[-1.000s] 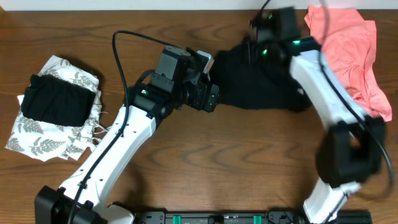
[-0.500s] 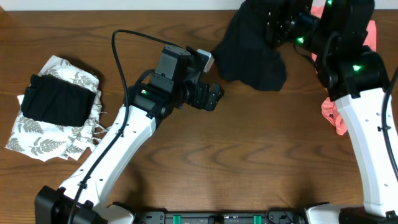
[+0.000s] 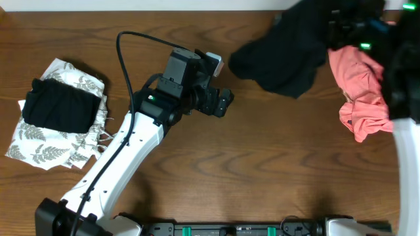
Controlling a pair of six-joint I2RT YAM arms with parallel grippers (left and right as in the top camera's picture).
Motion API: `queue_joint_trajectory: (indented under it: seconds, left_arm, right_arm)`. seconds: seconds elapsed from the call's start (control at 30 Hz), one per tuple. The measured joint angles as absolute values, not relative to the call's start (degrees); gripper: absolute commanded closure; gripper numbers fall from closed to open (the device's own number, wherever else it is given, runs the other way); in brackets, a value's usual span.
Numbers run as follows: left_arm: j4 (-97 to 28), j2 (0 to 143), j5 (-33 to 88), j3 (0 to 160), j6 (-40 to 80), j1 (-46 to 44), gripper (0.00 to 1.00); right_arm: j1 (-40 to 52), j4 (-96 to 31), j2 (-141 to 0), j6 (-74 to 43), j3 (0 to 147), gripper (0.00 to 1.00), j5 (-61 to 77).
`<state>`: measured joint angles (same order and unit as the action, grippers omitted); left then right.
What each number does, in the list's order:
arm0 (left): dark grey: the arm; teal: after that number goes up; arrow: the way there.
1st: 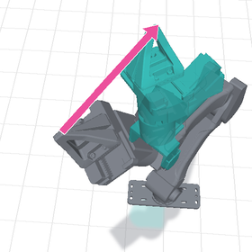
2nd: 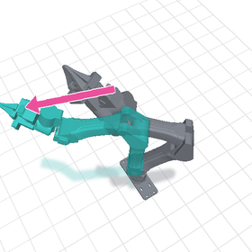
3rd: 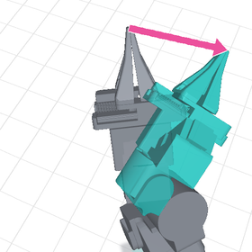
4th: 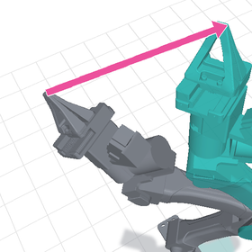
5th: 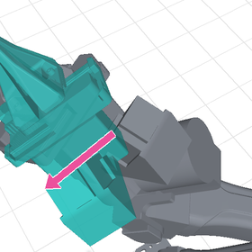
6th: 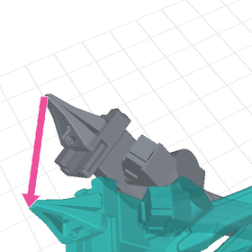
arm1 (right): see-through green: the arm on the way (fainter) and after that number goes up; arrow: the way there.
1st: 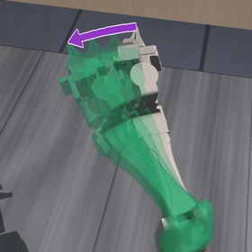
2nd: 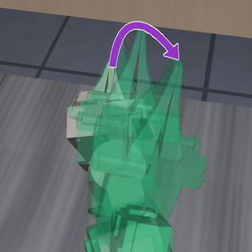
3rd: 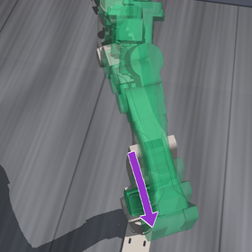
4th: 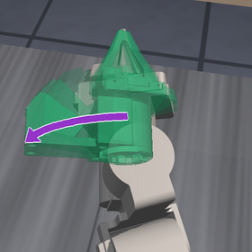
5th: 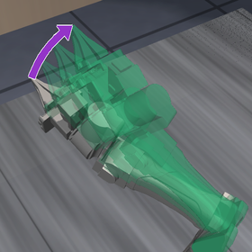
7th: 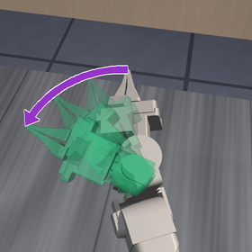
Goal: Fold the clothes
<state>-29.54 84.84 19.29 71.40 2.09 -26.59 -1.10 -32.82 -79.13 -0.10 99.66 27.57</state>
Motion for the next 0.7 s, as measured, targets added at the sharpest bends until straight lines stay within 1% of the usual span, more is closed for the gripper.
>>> queue_joint_trajectory:
  seconds: [0.17, 0.3, 0.47, 0.57, 0.7]
  left_arm:
    - [-29.54, 84.62, 19.05, 71.4, 1.54, -26.59, 0.07]
    - [-29.54, 84.6, 18.55, 71.4, 1.39, -26.59, 0.07]
    - [-29.58, 84.31, 14.52, 71.4, 1.26, -26.57, 0.06]
    - [-29.63, 82.83, 11.79, 71.4, 1.45, -25.91, 0.07]
    - [-30.15, 78.41, 9.91, 71.4, 1.48, -23.49, 0.07]
  right_arm:
    - [-9.43, -31.27, -75.11, -2.39, 107.13, 0.99, 28.93]
    - [-12.67, -26.63, -73.93, -4.34, 110.41, 0.99, 33.56]
    - [-12.03, -25.65, -76.6, -6.44, 110.98, 0.99, 41.01]
    - [-9.82, -25.61, -81.93, -7.66, 110.98, 0.99, 45.93]
    - [-4.36, -25.89, -91.53, -8.91, 110.89, 0.99, 50.46]
